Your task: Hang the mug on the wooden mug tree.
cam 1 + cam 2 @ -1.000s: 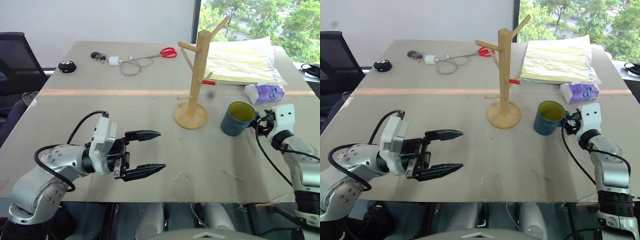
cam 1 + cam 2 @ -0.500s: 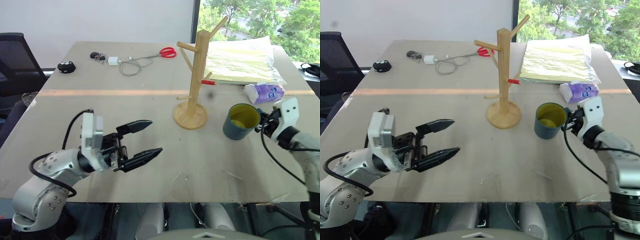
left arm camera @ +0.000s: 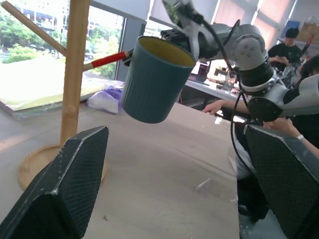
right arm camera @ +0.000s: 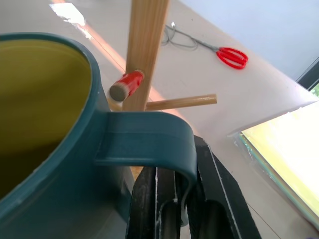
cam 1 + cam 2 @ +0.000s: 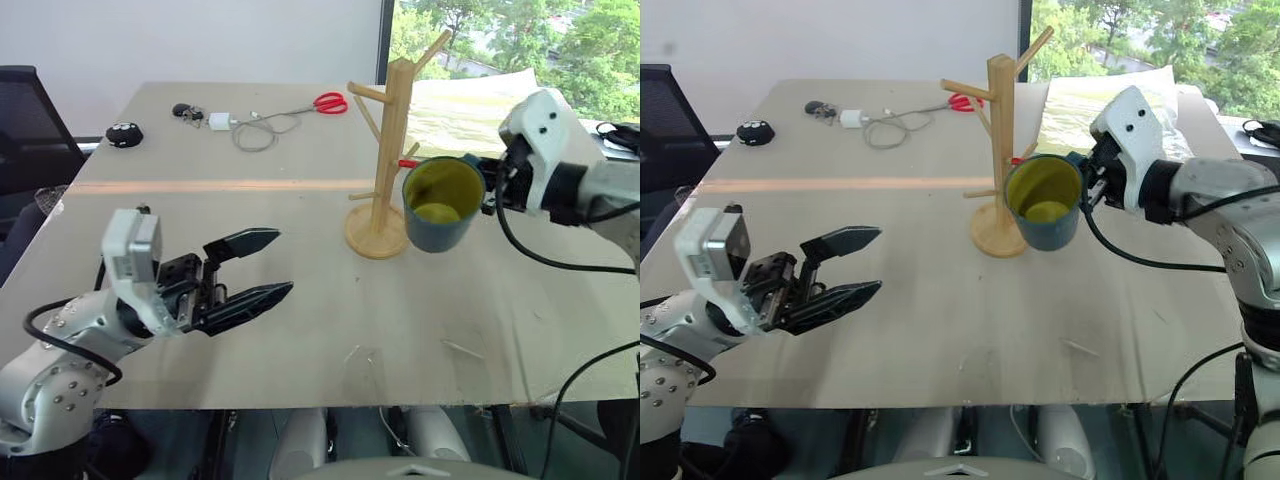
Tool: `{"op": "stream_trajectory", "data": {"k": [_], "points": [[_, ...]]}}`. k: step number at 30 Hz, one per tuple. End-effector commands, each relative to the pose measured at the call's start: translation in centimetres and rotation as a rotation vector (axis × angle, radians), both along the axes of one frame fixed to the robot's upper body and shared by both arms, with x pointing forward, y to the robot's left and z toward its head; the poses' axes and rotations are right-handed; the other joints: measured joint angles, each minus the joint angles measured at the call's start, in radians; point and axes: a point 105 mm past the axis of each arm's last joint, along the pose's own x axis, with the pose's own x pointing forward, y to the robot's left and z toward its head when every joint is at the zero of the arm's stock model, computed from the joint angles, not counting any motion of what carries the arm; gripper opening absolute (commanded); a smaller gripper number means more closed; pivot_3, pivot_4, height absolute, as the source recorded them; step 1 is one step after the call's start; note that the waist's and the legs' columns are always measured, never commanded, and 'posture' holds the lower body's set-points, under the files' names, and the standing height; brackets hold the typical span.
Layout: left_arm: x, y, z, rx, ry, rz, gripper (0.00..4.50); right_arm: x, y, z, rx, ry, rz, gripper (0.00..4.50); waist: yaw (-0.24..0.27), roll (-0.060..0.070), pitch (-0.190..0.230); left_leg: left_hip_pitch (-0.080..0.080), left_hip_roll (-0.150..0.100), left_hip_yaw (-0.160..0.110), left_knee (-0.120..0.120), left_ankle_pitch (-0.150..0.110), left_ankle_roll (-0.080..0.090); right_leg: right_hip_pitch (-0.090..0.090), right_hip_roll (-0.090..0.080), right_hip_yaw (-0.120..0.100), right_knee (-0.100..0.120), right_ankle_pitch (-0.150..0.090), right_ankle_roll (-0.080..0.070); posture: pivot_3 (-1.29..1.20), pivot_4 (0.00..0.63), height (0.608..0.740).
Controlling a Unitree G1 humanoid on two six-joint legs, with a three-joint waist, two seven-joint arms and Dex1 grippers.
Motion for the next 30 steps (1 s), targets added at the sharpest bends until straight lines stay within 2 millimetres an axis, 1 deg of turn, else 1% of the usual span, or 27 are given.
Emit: {"op": "stream_trajectory", "data": {"k": [1,10,15,19,25,29,30], "points": [[-0.6,0.3,0.6,0.016,-0.032,0.008,4.5,0.5,0.2,1.6,-0.016,-0.042,-0.015,0.01,0.003,0.0,0.0,-0.001,0.0,0.0,0.0,0.0,0.0,0.0,0.0,0.0,0.0,0.0,0.0,0.0,0.15,0.74],[-1.4,-0.2,0.2,0.008,-0.029,0.035,4.5,1.2,1.2,2.5,-0.037,-0.043,0.002,0.01,0.0,0.0,0.0,-0.001,0.0,0.001,0.0,0.0,0.0,-0.001,-0.001,0.0,0.0,0.0,0.0,0.0,0.15,0.74],[-1.4,-0.7,0.2,0.005,-0.029,0.044,4.5,1.3,2.1,2.1,-0.049,-0.035,0.011,0.01,-0.002,0.0,0.0,-0.001,0.0,0.001,0.0,0.0,0.0,-0.001,-0.001,0.0,0.0,0.0,0.0,0.0,0.15,0.74],[-1.1,-0.8,0.3,0.003,-0.029,0.048,4.5,1.8,2.7,1.5,-0.066,-0.033,-0.002,0.01,-0.002,0.0,0.0,-0.001,0.0,0.001,0.0,0.0,0.0,-0.001,-0.001,0.0,0.0,0.0,0.0,0.0,0.15,0.74],[-0.9,-0.9,0.3,-0.001,-0.03,0.054,4.5,2.4,3.6,1.3,-0.057,-0.033,-0.02,0.01,-0.002,0.0,0.0,-0.001,0.0,0.001,0.0,0.0,0.0,-0.001,-0.001,0.0,0.0,0.0,0.0,0.0,0.15,0.74],[-0.9,-0.8,0.3,-0.004,-0.032,0.06,4.5,2.7,4.0,0.5,-0.074,-0.019,-0.011,0.01,-0.003,0.0,0.0,-0.001,0.0,0.001,0.0,0.0,0.0,-0.001,-0.001,0.0,0.0,0.0,0.0,0.0,0.15,0.74],[-0.9,-0.8,0.3,-0.005,-0.032,0.06,4.5,2.7,4.0,0.1,-0.087,-0.014,-0.001,0.63,-0.003,0.0,0.0,-0.001,0.0,0.001,0.0,0.0,0.0,-0.001,-0.001,0.0,0.0,0.0,0.0,0.0,0.15,0.74]]}}
